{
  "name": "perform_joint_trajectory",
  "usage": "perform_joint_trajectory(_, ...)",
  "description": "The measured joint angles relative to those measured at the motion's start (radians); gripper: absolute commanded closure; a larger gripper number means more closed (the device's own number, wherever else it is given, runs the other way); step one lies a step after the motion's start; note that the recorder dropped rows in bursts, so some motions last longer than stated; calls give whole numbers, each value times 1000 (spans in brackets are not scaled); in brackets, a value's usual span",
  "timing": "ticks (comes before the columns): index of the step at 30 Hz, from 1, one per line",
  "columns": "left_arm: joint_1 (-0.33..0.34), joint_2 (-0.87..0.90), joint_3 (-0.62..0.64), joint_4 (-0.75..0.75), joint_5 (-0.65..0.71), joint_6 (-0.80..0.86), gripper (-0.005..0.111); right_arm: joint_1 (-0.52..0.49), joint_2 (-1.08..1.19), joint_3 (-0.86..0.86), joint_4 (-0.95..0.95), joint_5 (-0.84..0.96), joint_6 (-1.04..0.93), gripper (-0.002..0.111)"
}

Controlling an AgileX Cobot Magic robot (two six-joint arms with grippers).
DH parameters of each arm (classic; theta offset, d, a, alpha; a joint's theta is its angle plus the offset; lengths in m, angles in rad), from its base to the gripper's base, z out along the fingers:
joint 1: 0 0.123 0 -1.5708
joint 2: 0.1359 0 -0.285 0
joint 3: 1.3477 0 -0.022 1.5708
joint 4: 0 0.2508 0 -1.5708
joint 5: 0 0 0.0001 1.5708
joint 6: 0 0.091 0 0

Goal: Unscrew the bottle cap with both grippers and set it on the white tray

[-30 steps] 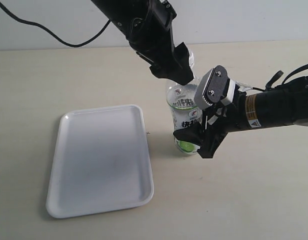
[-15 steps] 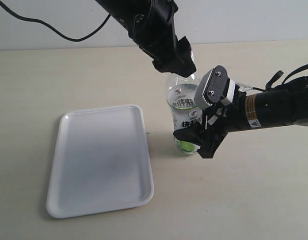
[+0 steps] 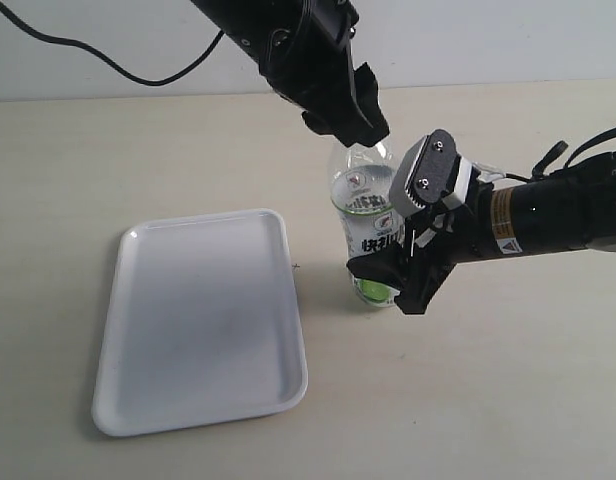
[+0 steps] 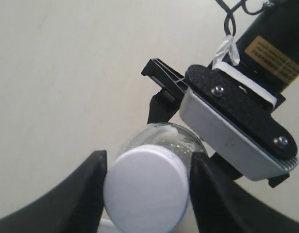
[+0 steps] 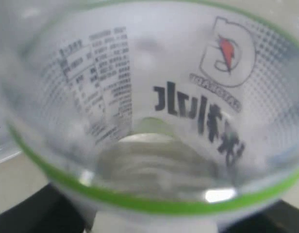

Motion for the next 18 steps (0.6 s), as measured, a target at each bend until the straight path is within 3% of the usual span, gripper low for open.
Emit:
perform_joint_trajectory(4, 0, 0, 0, -3, 0, -2, 106, 0, 0, -5, 0, 6, 0, 108)
perform_joint_trajectory(12, 0, 0, 0, -3, 0, -13, 107, 0, 0, -5, 0, 6, 0, 108)
perform_joint_trajectory(18, 0, 0, 0, -3, 0, -191, 107, 0, 0, -5, -2, 6, -11, 108)
